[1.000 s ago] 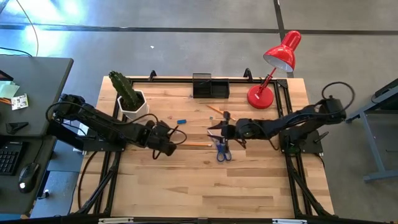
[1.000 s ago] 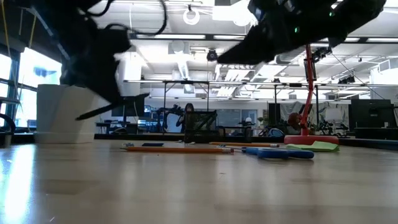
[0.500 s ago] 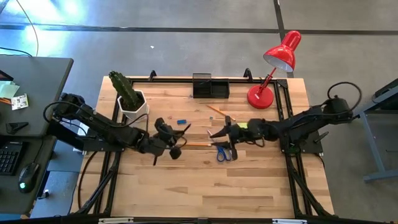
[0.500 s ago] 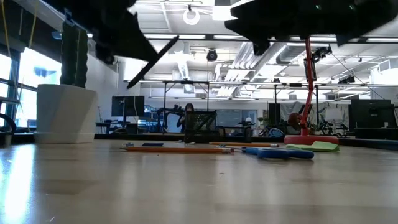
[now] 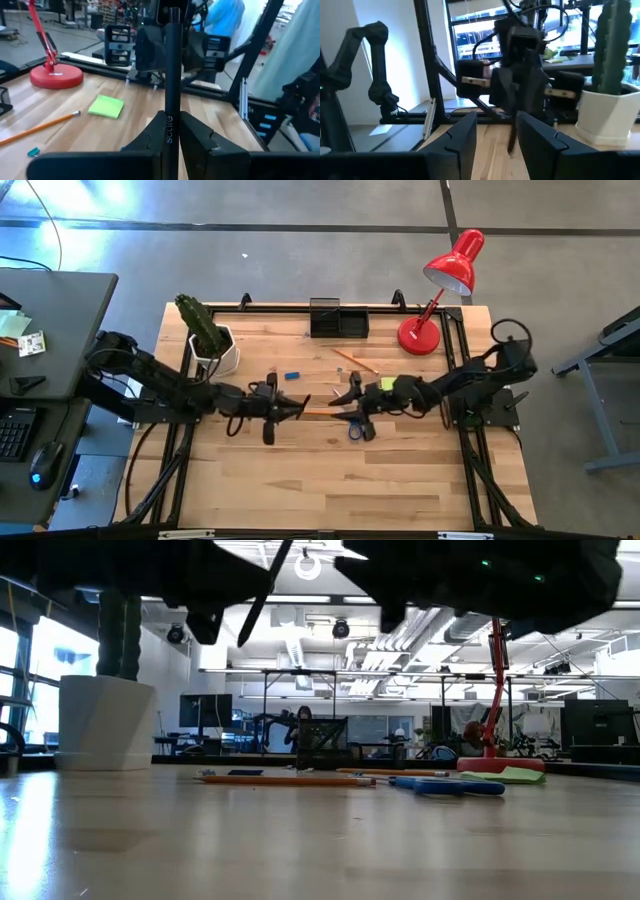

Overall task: Pick and place office supplies into organizer
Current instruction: Put the black pen into the top left section of the desk organizer

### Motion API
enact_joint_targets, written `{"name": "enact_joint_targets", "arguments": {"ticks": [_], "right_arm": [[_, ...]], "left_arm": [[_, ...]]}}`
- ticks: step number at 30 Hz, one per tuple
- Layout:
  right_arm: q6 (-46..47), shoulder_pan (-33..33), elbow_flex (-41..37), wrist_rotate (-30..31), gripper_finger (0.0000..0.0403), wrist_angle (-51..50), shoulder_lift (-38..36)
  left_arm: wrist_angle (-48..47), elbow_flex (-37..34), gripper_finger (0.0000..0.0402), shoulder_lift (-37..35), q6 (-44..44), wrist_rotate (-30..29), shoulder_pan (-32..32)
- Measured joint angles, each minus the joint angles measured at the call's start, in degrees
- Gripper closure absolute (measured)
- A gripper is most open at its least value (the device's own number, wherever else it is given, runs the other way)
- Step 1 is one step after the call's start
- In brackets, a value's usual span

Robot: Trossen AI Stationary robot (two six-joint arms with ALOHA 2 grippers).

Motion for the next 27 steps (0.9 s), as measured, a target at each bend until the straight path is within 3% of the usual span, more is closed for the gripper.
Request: {"name": "enact_joint_targets", "arguments": {"ticks": [8, 18, 23, 27], "right_arm": [[-2.2, -1.1, 9.2, 0.3, 0.0259, -7.9, 4.3], [-2.8, -1.3, 14.3, 1.0, 0.0209, -11.0, 6.8], [-2.8, -1.3, 14.4, 1.6, 0.0210, -11.7, 6.9], [-3.5, -1.3, 14.4, 1.3, 0.0233, -11.5, 6.9]], "left_arm": [[0.8, -0.4, 0.0372, 0.7, 3.2, 5.6, 0.9], [1.6, -0.4, 0.0372, 2.0, 3.8, 5.8, 0.9], [2.1, -0.4, 0.0366, 2.0, 3.8, 5.8, 0.9], [1.7, -0.4, 0.0365, 2.0, 3.5, 5.8, 0.9]]}}
